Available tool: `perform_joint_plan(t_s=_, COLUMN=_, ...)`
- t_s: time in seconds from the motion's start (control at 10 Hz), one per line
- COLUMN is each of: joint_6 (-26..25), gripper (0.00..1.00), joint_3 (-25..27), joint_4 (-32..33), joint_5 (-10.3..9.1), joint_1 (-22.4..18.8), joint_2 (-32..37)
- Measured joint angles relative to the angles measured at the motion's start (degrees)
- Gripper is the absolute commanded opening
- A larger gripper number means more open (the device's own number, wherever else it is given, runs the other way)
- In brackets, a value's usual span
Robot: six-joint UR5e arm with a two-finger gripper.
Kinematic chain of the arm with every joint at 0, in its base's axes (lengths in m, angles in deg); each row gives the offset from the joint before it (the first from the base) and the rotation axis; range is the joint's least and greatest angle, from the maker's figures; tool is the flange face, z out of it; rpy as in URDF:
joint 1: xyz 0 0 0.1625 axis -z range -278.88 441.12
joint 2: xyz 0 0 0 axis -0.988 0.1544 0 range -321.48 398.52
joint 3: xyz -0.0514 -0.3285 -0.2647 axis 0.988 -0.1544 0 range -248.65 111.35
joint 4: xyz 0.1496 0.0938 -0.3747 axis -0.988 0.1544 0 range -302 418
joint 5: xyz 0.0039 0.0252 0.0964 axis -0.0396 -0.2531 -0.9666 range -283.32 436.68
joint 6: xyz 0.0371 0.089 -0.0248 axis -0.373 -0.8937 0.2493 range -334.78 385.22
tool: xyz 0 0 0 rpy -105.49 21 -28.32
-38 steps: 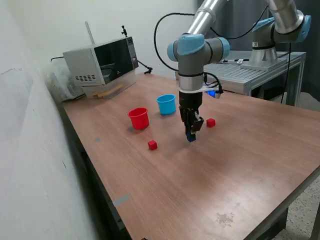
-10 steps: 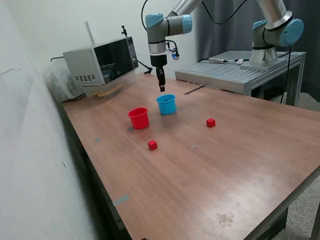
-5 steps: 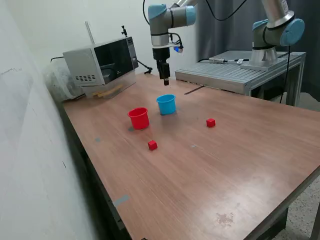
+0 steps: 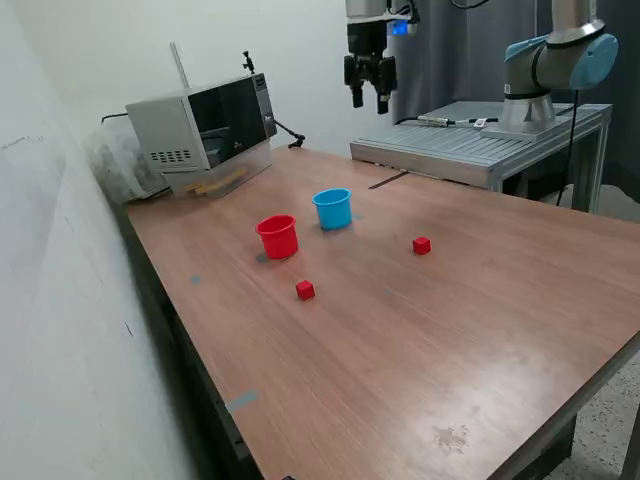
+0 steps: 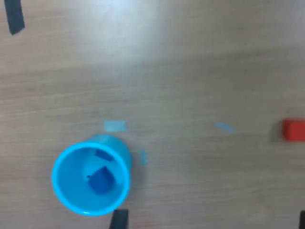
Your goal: Place red objects in the red bin, and blue objects in the blue bin.
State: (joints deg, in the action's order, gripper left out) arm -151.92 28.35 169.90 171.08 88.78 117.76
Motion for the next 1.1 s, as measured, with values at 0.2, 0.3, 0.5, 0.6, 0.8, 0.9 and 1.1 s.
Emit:
perform_joint_plan(t_s=0.2, joint_6=-0.1, gripper=1.00, joint_3=1.8, joint_4=-1.0, joint_5=-0.09, joint_1=-2.4, joint_2=2.1)
perform_joint_plan(t_s=0.3, joint_6=-1.9, gripper=1.00, joint_3=2.5, joint_4=-1.1, joint_5=-0.13, joint_1=-4.1, joint_2=2.7)
perform_joint_plan(t_s=0.5, joint_6=-7.5, gripper=1.00, joint_3=3.5, joint_4=-0.4, joint_5=-0.33, joint_1=-9.3, joint_2=3.6)
perform_joint_plan(t_s=0.6, joint_6=-9.2, gripper=1.00, joint_3=3.7, joint_4=1.5, joint_5=-1.11, joint_1=-11.6, joint_2=3.0)
perform_joint_plan(t_s=0.8, joint_6=-10.4, gripper=1.00, joint_3=4.2, joint_4=7.5, joint_5=-2.60, joint_1=-13.7, joint_2=-1.8)
perform_joint_plan(t_s=0.9, joint_6=-10.5, gripper=1.00, joint_3=4.9, joint_4=11.0, joint_5=-2.90, joint_1=-13.8, joint_2=-5.1)
perform_joint_plan(t_s=1.1, joint_6=-10.2, gripper=1.00, joint_3=6.0, joint_4=16.8, joint_5=-3.12, joint_1=-12.8, joint_2=-11.6)
